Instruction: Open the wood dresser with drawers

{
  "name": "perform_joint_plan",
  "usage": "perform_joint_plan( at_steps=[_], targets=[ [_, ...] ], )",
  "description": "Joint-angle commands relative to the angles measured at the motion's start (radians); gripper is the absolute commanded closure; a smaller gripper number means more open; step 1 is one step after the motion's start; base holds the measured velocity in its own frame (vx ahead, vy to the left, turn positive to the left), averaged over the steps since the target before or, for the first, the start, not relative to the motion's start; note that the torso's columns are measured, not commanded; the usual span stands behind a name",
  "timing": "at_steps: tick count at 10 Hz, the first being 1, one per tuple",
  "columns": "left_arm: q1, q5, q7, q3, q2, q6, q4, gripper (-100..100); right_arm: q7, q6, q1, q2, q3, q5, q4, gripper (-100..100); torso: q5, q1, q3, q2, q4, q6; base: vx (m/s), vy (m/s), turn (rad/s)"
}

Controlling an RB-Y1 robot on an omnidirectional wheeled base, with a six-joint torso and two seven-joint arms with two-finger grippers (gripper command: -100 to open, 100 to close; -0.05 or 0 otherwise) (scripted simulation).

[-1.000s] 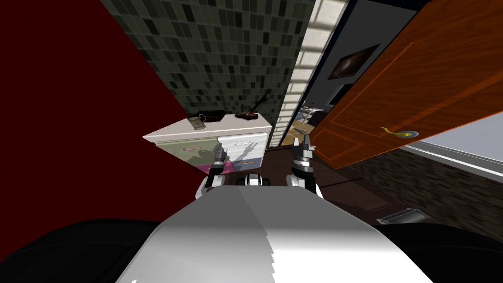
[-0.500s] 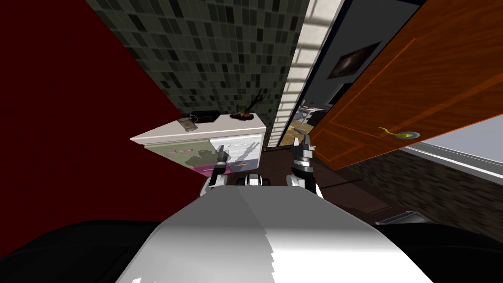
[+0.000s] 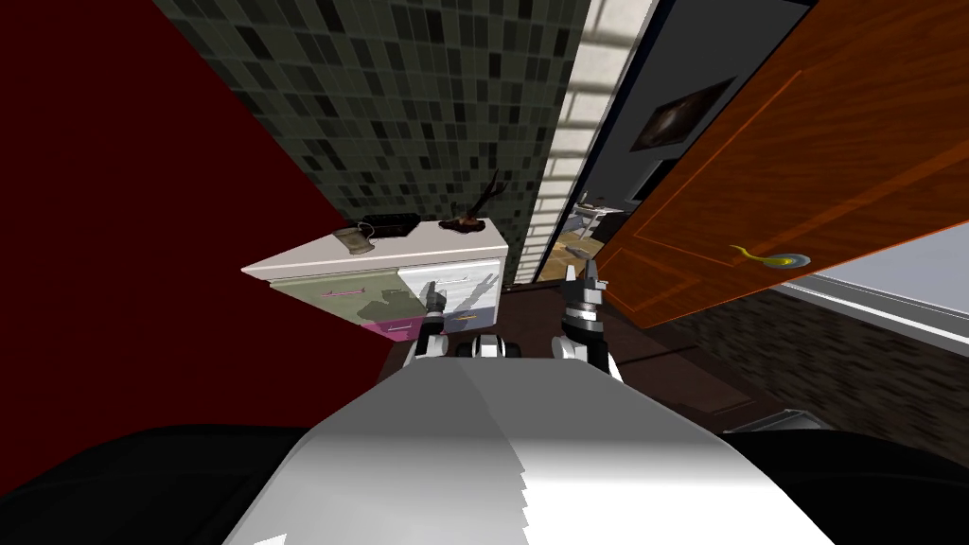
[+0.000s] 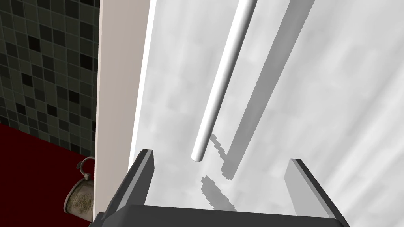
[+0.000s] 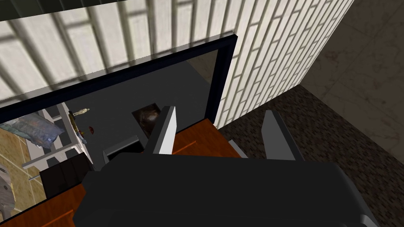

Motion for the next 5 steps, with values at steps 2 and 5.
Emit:
perform_joint_plan(
  at_steps=[2, 5],
  targets=[
    [0.008, 0.000, -0.001, 0.002, -0.004, 0.033, -0.041, -100, 0.000, 0.000, 0.000, 0.000, 0.000, 0.000, 0.000, 0, 0.000, -0.001, -0.002, -0.004, -0.001, 0.000, 0.074, 0.007, -0.014],
    [0.003, 0.000, -0.001, 0.000, -0.004, 0.017, -0.019, 100, 0.000, 0.000, 0.000, 0.000, 0.000, 0.000, 0.000, 0, -0.001, -0.002, 0.002, 0.004, 0.001, 0.000, -0.007, 0.007, 0.016]
  ],
)
